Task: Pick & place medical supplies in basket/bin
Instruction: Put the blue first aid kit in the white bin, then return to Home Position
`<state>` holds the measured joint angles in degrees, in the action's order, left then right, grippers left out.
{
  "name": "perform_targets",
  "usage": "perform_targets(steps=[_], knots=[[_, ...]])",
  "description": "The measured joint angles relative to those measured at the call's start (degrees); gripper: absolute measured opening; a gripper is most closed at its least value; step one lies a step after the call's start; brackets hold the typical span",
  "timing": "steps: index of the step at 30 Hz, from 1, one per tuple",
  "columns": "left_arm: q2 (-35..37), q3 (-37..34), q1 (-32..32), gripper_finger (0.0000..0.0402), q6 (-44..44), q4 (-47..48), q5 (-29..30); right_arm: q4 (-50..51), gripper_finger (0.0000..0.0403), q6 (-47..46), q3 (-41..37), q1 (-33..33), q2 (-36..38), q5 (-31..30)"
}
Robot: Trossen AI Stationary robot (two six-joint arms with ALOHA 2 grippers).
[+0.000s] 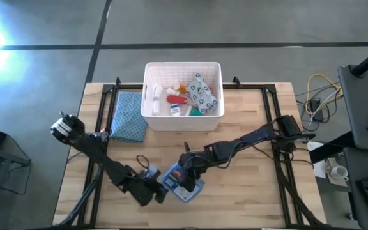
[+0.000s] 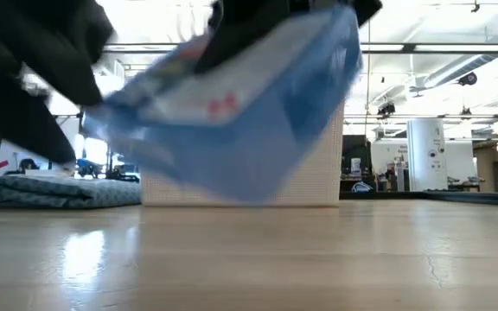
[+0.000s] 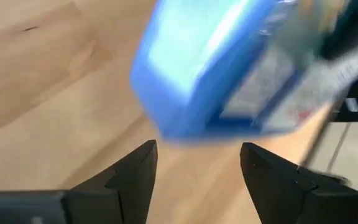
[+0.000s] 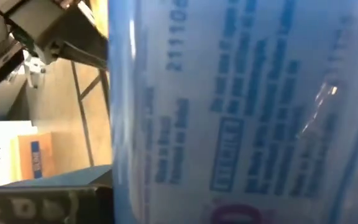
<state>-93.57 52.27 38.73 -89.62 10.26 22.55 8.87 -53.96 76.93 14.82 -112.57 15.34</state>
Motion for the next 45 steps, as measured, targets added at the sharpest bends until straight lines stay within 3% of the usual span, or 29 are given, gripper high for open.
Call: perform_targets(steps=[5,9,13,16,19,25,28,38,45], knots=[[5.75,-0.04,5.82,0.0212,-2.85,2.3,7.07,3.88,0.0153,2.98,1.36,-1.42,6.81,-6.72],[8.59,-0.07,8.37,0.0212,-4.11,2.14,11.44,4.2,0.0155,4.47,2.33,-4.21,14.19,-16.2],[9.82,-0.07,8.72,0.0212,-4.14,1.9,13.74,4.03,0.016,6.94,4.29,-10.1,20.74,-26.42],[10.13,-0.07,8.71,0.0212,-4.13,1.79,14.44,4.11,0.0166,8.16,7.13,-17.01,23.11,-29.06],[10.25,-0.04,8.69,0.0212,-4.07,1.77,15.63,4.64,0.0175,11.05,9.91,-24.55,22.82,-27.96],[10.34,0.09,8.69,0.0212,-4.07,1.81,16.89,14.28,0.0218,10.24,15.61,-34.6,16.05,-13.48],[10.34,0.09,8.69,0.0212,-4.1,1.74,16.99,17.06,0.0247,10.48,18.31,-35.36,13.25,-11.02],[10.37,0.09,8.69,0.0212,-5.89,1.33,16.93,17.84,0.0317,17.69,26.25,-35.59,10.49,-11.9],[10.37,0.09,8.69,0.0212,-5.89,1.33,16.87,24.34,0.0332,34.24,32.6,-33.97,12.59,-12.43]])
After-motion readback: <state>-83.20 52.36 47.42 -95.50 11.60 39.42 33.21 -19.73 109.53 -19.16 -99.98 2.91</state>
